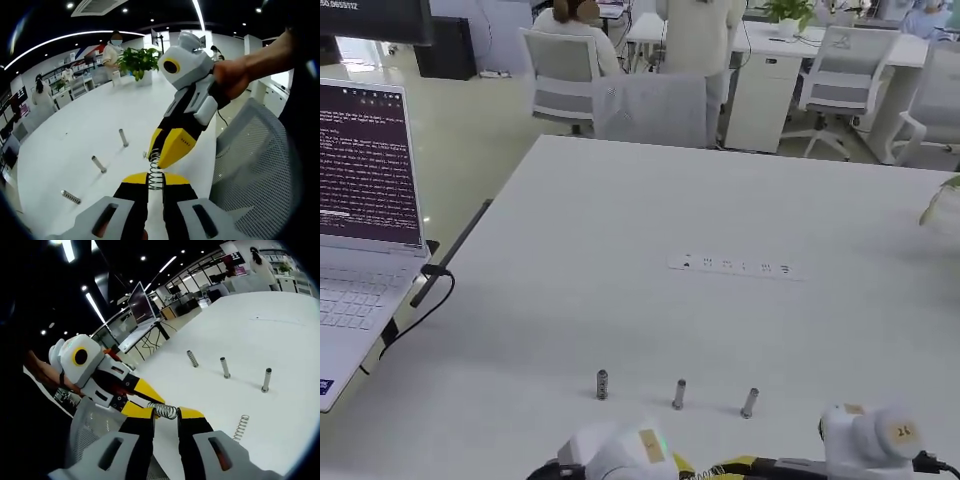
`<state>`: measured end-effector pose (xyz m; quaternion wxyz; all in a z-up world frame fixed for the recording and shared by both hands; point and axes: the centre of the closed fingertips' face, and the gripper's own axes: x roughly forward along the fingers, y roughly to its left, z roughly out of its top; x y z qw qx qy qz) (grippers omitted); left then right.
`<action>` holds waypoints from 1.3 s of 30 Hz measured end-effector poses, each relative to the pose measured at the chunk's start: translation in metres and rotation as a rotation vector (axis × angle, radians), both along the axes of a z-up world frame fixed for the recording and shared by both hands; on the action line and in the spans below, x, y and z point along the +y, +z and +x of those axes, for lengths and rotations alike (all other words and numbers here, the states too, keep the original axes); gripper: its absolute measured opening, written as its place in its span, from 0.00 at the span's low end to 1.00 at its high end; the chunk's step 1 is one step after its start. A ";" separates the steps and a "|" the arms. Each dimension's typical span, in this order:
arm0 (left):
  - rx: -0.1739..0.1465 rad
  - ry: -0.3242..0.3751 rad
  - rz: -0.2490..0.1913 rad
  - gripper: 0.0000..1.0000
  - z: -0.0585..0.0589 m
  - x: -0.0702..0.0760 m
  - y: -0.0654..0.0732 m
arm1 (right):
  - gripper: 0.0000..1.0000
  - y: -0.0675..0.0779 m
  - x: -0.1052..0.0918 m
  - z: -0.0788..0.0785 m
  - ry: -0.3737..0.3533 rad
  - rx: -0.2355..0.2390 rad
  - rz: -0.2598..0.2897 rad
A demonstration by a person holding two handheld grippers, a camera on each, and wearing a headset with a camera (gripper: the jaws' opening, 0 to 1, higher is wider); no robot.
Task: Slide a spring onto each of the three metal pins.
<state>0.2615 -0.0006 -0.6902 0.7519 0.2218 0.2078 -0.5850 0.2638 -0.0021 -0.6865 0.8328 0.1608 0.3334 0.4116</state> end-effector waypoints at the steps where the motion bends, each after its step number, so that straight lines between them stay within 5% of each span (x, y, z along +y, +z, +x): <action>1: -0.004 -0.004 0.005 0.02 0.000 0.000 0.000 | 0.15 0.001 0.000 0.000 0.002 0.001 0.004; 20: -0.066 -0.059 0.046 0.02 -0.003 -0.004 -0.004 | 0.10 0.007 0.002 -0.005 0.028 -0.014 -0.011; 39: -0.056 -0.043 0.044 0.05 0.000 -0.007 -0.009 | 0.08 0.013 -0.003 -0.002 0.016 -0.036 -0.061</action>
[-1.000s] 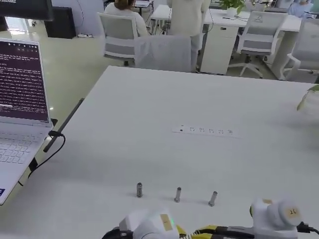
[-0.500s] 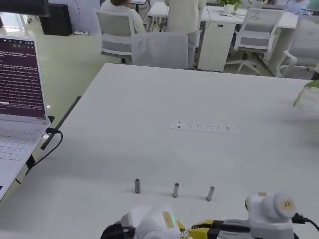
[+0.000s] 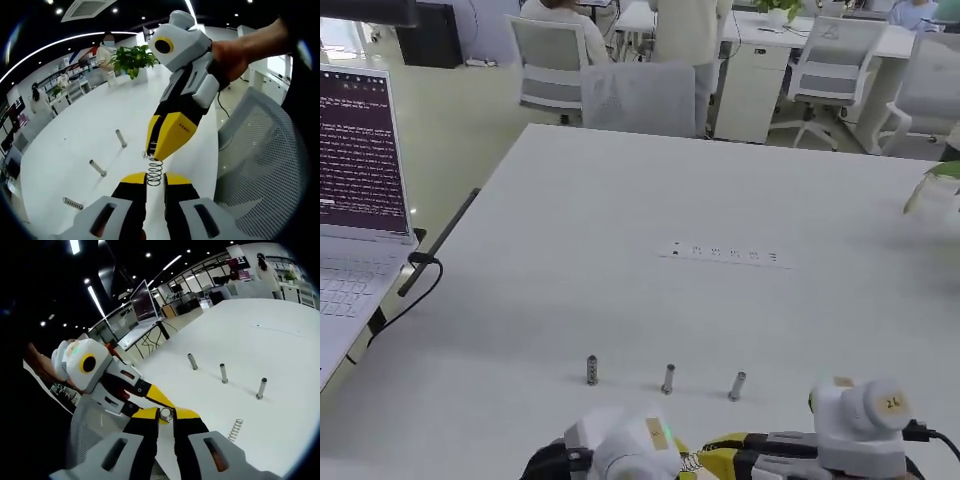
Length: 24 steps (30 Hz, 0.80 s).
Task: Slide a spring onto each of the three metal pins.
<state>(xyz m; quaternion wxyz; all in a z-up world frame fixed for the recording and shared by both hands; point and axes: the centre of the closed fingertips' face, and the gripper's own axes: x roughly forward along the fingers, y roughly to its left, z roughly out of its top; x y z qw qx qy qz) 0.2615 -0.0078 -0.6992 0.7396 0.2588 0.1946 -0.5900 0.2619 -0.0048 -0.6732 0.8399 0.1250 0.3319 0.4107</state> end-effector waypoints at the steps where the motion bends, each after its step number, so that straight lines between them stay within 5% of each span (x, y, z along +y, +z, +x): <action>1: -0.006 0.000 -0.002 0.04 0.000 0.000 0.001 | 0.08 0.001 0.000 0.000 0.002 0.000 0.002; 12: 0.002 -0.023 -0.008 0.02 -0.004 -0.003 0.002 | 0.09 0.003 0.000 -0.004 0.042 -0.014 -0.027; 24: 0.010 -0.065 -0.060 0.02 -0.007 -0.020 0.016 | 0.15 0.011 -0.012 -0.008 0.197 -0.079 -0.199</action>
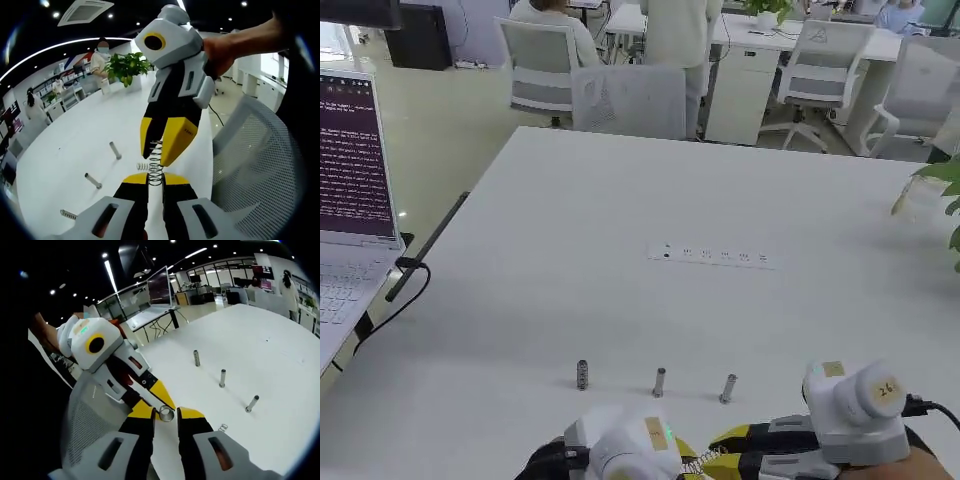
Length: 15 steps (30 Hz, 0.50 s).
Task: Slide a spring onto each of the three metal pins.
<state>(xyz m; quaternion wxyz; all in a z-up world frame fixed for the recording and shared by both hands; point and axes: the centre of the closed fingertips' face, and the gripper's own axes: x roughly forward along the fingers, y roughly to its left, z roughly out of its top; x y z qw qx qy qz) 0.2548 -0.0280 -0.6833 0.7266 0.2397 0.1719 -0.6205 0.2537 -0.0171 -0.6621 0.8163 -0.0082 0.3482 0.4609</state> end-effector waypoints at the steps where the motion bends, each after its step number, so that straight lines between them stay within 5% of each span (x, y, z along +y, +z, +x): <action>1: 0.002 -0.005 -0.008 0.02 -0.001 -0.003 0.002 | 0.16 0.002 -0.002 -0.001 0.021 -0.009 -0.020; 9: 0.022 -0.027 -0.066 0.02 -0.004 -0.017 0.018 | 0.19 0.008 -0.016 -0.007 0.164 -0.047 -0.180; 15: 0.029 -0.081 -0.096 0.02 -0.013 -0.027 0.026 | 0.19 0.014 -0.022 -0.006 0.215 -0.060 -0.234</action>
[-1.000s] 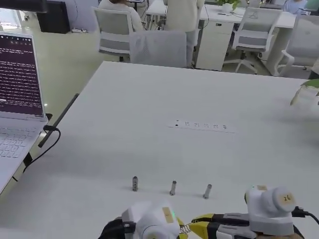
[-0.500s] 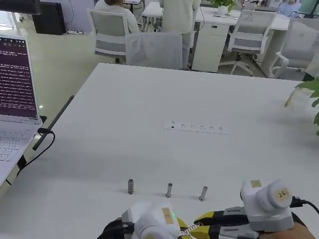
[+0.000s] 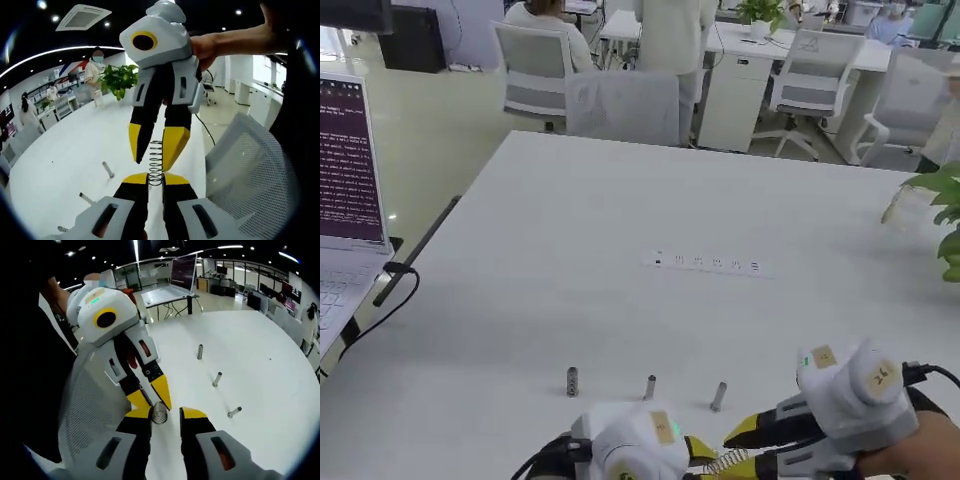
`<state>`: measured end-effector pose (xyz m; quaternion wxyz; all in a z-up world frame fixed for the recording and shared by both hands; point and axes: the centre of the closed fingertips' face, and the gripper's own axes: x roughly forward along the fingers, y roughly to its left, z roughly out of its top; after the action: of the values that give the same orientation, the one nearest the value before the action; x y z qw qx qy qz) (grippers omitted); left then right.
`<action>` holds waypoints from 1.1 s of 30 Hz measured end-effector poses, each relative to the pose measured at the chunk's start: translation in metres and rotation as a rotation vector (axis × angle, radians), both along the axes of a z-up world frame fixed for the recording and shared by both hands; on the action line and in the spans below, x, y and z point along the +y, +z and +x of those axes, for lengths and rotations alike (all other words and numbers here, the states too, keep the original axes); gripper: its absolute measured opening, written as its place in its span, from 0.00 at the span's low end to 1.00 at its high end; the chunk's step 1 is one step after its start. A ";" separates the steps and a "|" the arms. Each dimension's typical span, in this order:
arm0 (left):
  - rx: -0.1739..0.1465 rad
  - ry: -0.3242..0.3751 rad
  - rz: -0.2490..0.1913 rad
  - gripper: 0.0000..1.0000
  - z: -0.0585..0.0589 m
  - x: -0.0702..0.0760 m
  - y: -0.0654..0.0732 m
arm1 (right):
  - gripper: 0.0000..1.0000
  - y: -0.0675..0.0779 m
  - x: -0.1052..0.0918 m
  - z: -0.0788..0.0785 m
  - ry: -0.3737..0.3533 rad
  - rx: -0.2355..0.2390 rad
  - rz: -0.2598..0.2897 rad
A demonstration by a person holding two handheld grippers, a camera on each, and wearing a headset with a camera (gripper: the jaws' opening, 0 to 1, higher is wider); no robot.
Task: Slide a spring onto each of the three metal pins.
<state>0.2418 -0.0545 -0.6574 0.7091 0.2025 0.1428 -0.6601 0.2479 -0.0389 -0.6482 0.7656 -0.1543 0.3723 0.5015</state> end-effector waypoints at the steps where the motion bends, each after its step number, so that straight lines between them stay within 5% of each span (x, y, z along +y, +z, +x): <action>1: -0.001 -0.004 -0.003 0.02 0.000 -0.001 0.001 | 0.20 0.001 -0.001 -0.001 0.010 -0.001 -0.006; 18: 0.015 -0.072 -0.095 0.02 -0.009 -0.023 0.029 | 0.14 0.026 -0.014 -0.021 0.306 -0.030 -0.173; 33: 0.053 -0.073 -0.119 0.02 -0.008 -0.022 0.033 | 0.09 0.028 -0.014 -0.020 0.387 -0.065 -0.234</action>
<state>0.2335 -0.0767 -0.6239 0.6915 0.1475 0.1144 -0.6979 0.2279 -0.0529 -0.6202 0.6434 -0.3267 0.3668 0.5872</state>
